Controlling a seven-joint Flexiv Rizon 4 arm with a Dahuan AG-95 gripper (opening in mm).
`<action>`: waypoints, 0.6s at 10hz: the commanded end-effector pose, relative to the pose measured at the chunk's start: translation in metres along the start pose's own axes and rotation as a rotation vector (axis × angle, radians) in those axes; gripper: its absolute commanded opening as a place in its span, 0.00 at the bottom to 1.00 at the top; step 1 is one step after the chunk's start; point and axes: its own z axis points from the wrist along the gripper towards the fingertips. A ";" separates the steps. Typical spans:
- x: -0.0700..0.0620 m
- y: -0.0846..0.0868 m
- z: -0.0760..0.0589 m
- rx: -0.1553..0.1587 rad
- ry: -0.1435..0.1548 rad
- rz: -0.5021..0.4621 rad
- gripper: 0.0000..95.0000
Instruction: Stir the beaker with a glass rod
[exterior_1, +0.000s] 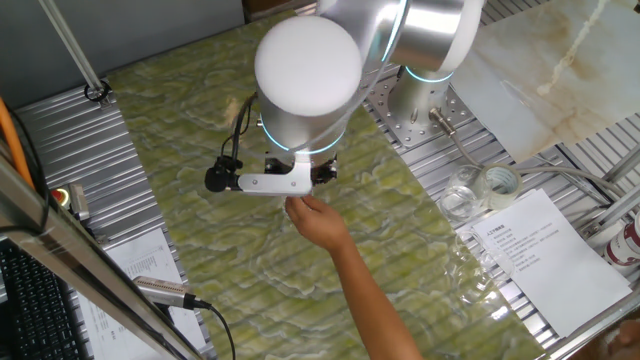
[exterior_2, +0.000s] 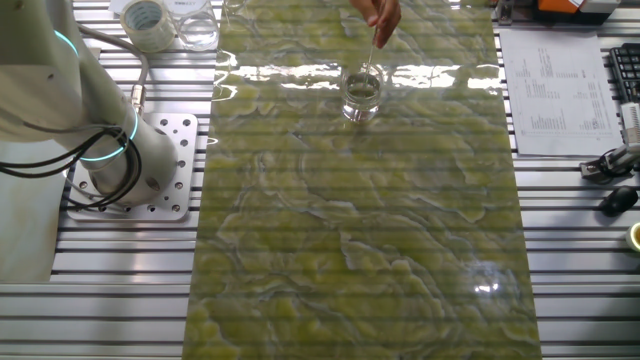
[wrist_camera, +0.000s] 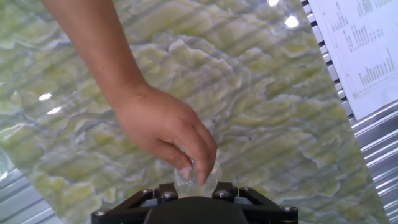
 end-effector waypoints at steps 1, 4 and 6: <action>0.006 -0.001 -0.003 -0.004 -0.009 0.005 0.20; 0.034 -0.018 -0.009 -0.037 -0.083 0.157 0.00; 0.041 -0.022 -0.011 -0.054 -0.103 0.294 0.00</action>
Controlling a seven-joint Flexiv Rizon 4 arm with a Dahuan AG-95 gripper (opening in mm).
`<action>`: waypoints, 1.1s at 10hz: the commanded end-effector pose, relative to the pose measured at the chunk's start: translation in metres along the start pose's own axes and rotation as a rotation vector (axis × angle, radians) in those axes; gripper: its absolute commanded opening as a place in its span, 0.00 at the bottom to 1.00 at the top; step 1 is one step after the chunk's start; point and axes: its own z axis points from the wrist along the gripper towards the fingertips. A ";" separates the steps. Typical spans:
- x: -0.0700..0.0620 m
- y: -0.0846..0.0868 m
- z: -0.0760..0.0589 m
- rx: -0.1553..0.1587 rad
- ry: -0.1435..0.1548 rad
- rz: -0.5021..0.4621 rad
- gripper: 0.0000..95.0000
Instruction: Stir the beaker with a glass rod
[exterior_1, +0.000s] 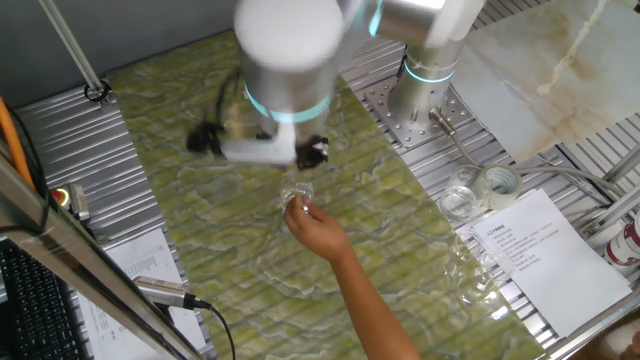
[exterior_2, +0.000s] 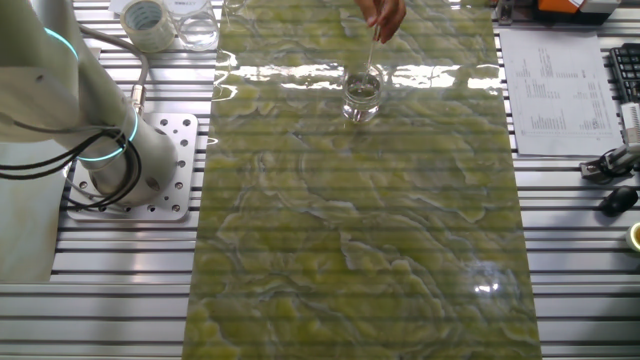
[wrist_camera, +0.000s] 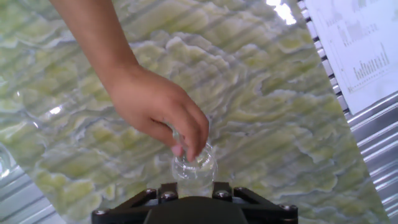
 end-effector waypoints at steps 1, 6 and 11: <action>0.012 -0.009 -0.004 -0.035 -0.047 0.363 0.00; 0.025 -0.021 0.001 -0.028 -0.179 0.678 0.00; 0.029 -0.023 0.000 -0.033 -0.177 0.722 0.00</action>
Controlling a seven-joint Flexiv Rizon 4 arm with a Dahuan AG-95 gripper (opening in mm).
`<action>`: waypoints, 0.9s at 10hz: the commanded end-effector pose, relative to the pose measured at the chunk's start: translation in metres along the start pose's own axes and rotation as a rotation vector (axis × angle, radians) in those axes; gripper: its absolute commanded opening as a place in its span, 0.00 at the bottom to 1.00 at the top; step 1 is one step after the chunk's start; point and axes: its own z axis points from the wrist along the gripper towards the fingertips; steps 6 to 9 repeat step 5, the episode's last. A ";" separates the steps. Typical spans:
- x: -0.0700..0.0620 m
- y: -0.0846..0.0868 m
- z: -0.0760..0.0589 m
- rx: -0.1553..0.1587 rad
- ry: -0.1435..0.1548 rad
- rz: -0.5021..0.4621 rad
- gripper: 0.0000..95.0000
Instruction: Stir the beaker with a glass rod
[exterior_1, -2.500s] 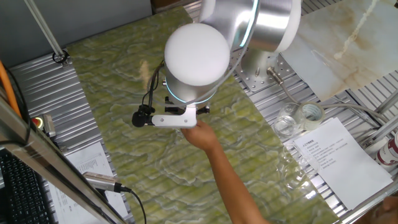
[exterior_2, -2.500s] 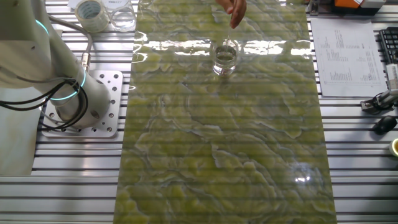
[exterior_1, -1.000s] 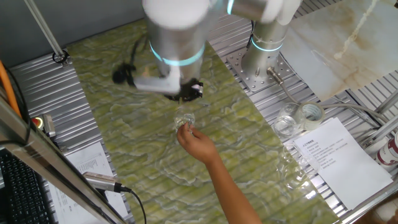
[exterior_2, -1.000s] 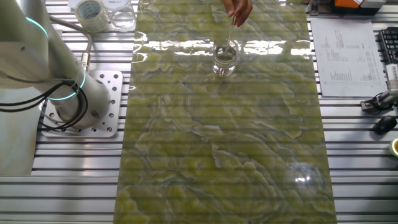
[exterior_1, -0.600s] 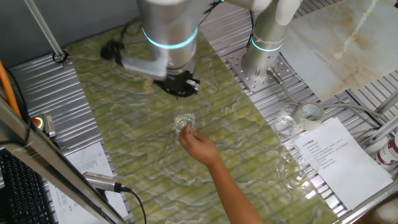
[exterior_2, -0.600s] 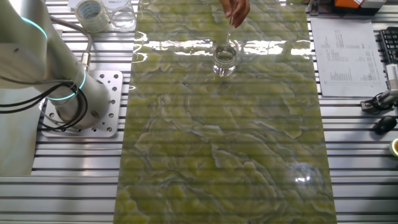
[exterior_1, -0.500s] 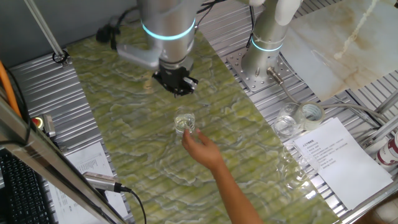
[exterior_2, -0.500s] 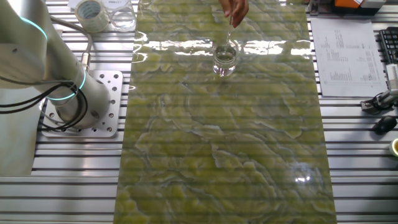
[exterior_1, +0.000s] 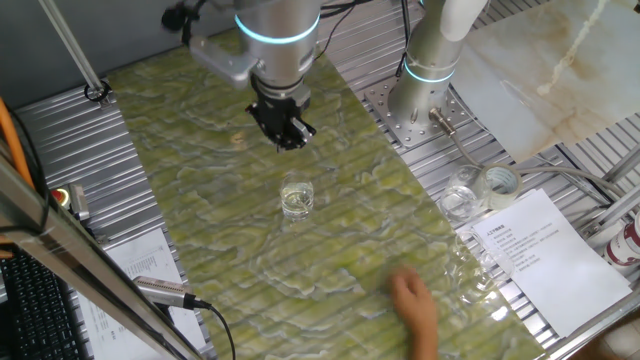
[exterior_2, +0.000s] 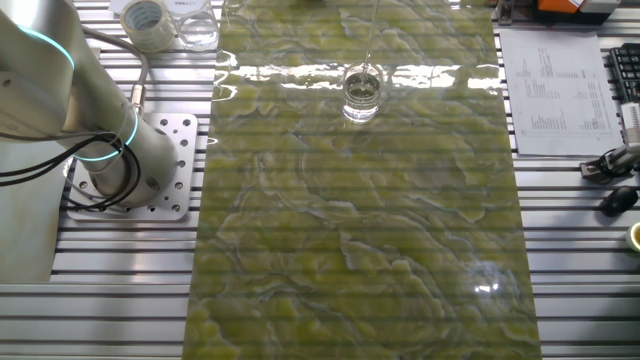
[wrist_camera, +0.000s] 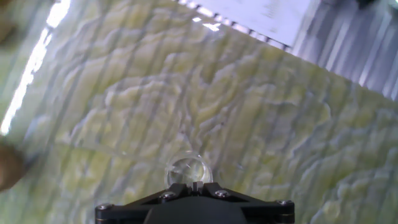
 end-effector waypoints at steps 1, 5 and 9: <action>0.001 -0.002 0.000 0.001 -0.017 0.033 0.00; 0.001 -0.002 0.000 -0.001 -0.020 0.036 0.00; 0.001 -0.002 0.000 -0.001 -0.020 0.036 0.00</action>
